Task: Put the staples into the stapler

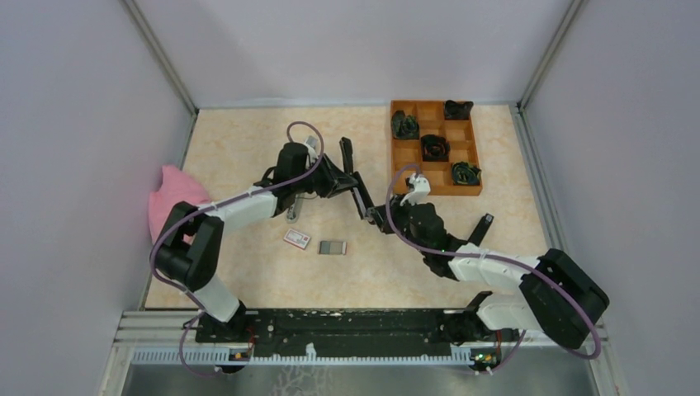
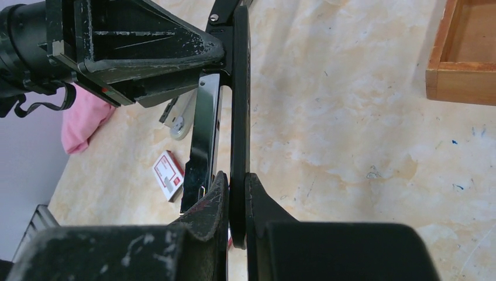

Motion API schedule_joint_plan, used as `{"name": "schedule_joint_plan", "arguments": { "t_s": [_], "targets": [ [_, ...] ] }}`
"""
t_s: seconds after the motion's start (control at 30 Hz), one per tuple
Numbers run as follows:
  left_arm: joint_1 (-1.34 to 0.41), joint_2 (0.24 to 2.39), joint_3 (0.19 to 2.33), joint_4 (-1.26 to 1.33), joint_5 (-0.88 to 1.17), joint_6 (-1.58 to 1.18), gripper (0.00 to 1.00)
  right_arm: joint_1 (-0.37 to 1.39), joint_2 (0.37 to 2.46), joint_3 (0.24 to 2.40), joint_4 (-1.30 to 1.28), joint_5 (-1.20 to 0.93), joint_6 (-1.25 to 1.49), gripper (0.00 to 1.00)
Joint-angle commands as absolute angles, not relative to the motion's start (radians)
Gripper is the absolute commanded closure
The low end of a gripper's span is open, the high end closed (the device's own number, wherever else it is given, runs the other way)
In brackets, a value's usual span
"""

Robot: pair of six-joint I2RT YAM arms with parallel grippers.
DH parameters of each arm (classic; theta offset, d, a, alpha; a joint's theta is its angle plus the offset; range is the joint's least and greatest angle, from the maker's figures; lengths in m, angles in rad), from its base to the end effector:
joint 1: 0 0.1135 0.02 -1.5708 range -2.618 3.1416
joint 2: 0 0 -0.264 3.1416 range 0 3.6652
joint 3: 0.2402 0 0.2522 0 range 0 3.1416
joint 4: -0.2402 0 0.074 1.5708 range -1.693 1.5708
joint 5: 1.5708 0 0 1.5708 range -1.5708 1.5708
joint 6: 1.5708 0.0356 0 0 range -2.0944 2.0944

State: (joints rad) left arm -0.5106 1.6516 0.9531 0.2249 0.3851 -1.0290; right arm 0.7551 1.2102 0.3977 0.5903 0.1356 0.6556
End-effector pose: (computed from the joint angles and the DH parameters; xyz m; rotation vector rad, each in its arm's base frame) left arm 0.3099 -0.1889 0.2163 -0.3211 2.2691 -1.2866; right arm 0.1820 0.1647 0.1999 0.0084 1.8805 0.8759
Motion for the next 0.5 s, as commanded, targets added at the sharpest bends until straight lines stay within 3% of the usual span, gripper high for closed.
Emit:
{"name": "schedule_joint_plan", "arguments": {
  "t_s": [0.0,0.17,0.23,0.33,0.47],
  "targets": [
    [-0.519,1.667,0.982,0.263,0.372,-1.024,0.78,0.812,1.218,0.455,0.762,0.139,0.596,1.0],
    [-0.516,1.665,0.99,0.221,0.342,-0.965,0.95,0.814,1.222,0.457,0.759,0.136,0.601,1.0],
    [-0.511,1.657,0.996,0.186,0.309,-0.928,0.99,0.815,1.215,0.462,0.742,0.143,0.604,0.89],
    [-0.497,1.649,1.006,0.142,0.273,-0.865,1.0,0.815,1.206,0.467,0.709,0.16,0.605,0.65],
    [-0.477,1.657,1.052,0.056,0.226,-0.777,1.0,0.815,1.201,0.477,0.674,0.169,0.603,0.49]
  ]
}}
